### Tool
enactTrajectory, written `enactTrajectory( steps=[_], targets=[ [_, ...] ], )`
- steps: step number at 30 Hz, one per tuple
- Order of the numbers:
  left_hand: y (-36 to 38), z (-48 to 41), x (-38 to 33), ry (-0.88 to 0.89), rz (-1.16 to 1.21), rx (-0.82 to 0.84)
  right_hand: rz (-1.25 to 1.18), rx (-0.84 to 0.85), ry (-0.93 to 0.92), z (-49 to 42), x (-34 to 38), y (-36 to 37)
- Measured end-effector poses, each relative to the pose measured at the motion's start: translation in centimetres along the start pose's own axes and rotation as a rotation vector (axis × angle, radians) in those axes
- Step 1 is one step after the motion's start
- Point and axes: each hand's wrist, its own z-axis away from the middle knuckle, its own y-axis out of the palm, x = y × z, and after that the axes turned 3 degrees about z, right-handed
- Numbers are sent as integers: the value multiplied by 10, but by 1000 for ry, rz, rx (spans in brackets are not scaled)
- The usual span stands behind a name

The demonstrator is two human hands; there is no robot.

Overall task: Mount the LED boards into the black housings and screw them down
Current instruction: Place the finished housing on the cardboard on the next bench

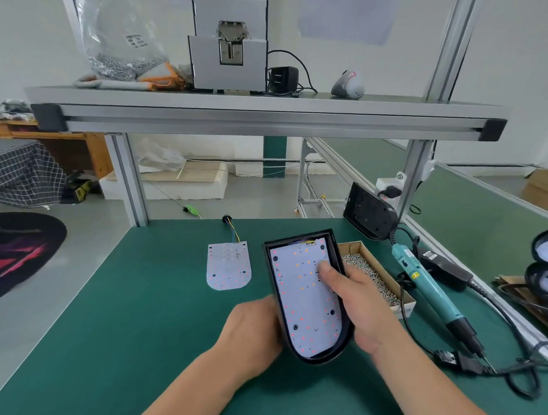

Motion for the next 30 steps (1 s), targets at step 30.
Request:
enactTrajectory(
  steps=[30],
  targets=[
    [4,-9,22,106,400,-42,-16,-712,-443,7,110,-157]
  ],
)
